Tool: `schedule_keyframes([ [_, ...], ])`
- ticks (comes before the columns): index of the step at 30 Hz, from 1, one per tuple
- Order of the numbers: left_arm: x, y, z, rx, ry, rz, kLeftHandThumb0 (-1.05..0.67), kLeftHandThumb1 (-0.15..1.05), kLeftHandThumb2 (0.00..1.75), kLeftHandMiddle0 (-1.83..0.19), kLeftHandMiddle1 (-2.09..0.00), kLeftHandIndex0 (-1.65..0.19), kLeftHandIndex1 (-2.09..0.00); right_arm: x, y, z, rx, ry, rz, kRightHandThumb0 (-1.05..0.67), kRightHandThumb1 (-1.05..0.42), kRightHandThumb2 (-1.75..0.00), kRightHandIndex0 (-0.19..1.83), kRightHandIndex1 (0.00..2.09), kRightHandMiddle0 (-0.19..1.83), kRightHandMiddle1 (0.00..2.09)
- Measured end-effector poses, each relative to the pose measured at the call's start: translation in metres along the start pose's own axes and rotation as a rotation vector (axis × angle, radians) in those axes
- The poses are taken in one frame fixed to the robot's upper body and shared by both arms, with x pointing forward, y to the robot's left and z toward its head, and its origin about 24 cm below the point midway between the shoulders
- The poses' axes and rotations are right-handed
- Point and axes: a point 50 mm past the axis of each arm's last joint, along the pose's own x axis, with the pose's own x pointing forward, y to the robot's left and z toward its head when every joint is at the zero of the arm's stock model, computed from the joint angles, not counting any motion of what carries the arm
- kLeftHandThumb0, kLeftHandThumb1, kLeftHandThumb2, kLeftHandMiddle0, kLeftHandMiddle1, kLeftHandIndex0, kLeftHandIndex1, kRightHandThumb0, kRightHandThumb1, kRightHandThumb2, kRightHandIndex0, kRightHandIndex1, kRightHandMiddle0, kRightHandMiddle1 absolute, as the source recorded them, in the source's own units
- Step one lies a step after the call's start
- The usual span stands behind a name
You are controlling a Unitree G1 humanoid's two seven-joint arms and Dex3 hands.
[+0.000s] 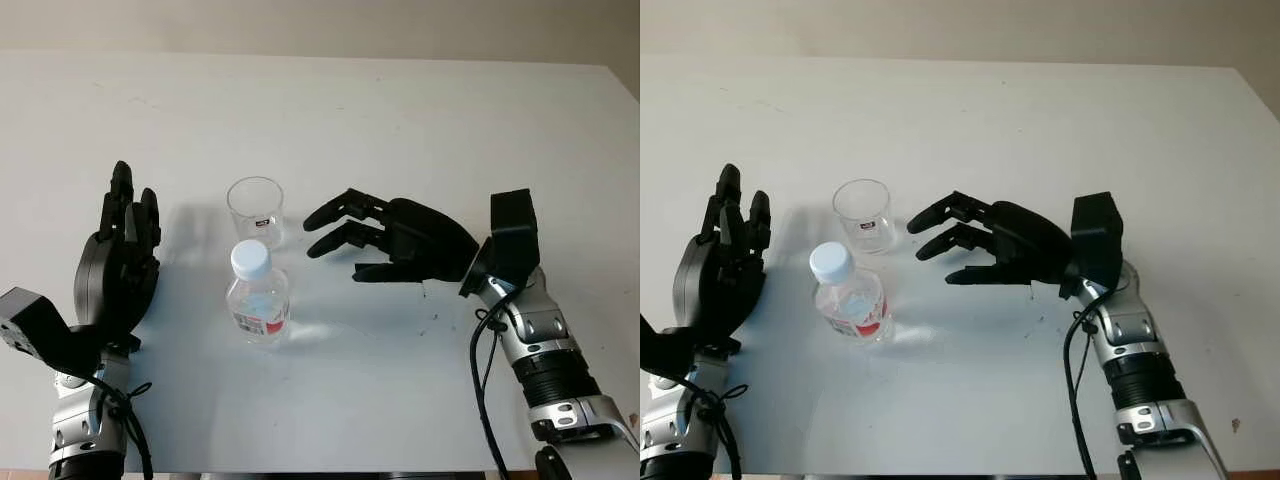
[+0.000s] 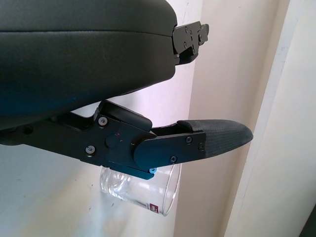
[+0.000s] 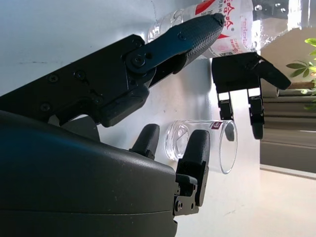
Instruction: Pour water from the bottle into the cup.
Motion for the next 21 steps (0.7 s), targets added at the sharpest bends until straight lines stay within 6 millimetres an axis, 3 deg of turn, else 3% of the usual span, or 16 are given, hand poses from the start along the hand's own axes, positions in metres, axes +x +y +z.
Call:
schedule_keyframes([
  [6, 0.000, 0.001, 0.001, -0.011, -0.005, -0.003, -0.75, 1.05, 0.52, 0.18, -0.05, 0.19, -0.05, -0.003, -0.001, 0.000, 0.001, 0.019, 0.052, -0.78, -0.83, -0.05, 0.03, 1.26, -0.07, 1.29],
  [10, 0.000, 0.000, 0.001, -0.017, -0.004, -0.004, -0.74, 1.05, 0.51, 0.19, -0.05, 0.19, -0.04, 0.001, 0.004, -0.001, 0.026, 0.029, 0.098, -0.80, -0.81, -0.05, 0.05, 1.13, -0.05, 1.23],
  [21, 0.001, 0.000, 0.002, -0.028, -0.010, -0.017, -0.73, 1.05, 0.51, 0.19, -0.04, 0.19, -0.01, 0.016, 0.024, 0.006, -0.002, 0.017, 0.212, -0.81, -0.80, -0.05, 0.10, 1.06, -0.02, 1.21],
])
